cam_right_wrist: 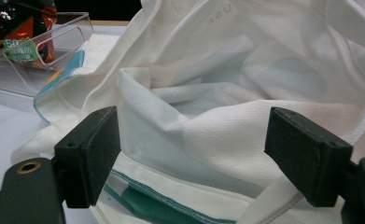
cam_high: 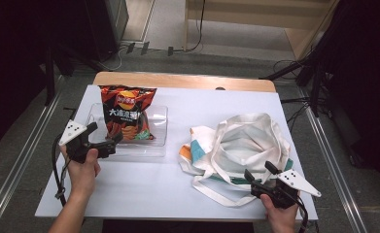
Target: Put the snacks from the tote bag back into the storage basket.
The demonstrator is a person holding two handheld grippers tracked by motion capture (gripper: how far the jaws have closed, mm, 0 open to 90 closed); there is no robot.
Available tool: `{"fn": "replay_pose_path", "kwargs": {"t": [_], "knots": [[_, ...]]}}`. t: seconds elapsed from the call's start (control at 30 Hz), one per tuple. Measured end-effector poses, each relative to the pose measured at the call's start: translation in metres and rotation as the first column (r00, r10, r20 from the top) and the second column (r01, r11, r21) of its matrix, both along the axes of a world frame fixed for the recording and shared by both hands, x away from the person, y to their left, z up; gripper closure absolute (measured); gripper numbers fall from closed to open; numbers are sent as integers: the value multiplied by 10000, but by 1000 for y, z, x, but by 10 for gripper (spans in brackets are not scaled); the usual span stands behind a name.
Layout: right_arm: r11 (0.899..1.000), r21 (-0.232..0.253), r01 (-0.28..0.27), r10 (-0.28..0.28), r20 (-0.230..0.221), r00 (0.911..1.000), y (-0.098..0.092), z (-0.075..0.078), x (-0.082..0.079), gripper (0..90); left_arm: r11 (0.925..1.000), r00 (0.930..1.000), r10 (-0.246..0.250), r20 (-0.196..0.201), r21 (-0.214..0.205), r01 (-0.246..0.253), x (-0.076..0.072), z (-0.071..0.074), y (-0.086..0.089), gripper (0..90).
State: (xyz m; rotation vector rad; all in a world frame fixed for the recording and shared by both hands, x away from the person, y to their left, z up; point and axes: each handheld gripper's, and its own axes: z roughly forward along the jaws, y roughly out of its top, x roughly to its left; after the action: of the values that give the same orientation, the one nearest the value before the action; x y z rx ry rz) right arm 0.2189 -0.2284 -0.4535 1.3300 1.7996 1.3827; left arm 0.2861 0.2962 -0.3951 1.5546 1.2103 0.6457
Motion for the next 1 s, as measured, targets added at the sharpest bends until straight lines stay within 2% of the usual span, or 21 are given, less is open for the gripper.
{"fn": "replay_pose_path", "kwargs": {"t": [0.47, 0.6, 0.77, 1.0], "knots": [[10000, 37, 48, -48, 16, 10000, -4, 0, 1, 188, 9991, 9995, -293, -65, 288, 295, -30, -13, -14, 0], [10000, 44, 73, -73, 43, 10000, -7, 0, 1, 187, 9993, 9995, -306, -42, 212, 307, -40, -15, -14, 0], [9999, 24, 107, -107, 105, 9999, -10, 1, 2, 187, 9982, 9992, -402, 47, 451, 400, -54, -17, -13, 0], [9996, 119, 260, -263, 282, 9993, -17, 3, 2, 185, 9982, 9995, -320, 6, 502, 319, -69, -25, -7, 0]]}}
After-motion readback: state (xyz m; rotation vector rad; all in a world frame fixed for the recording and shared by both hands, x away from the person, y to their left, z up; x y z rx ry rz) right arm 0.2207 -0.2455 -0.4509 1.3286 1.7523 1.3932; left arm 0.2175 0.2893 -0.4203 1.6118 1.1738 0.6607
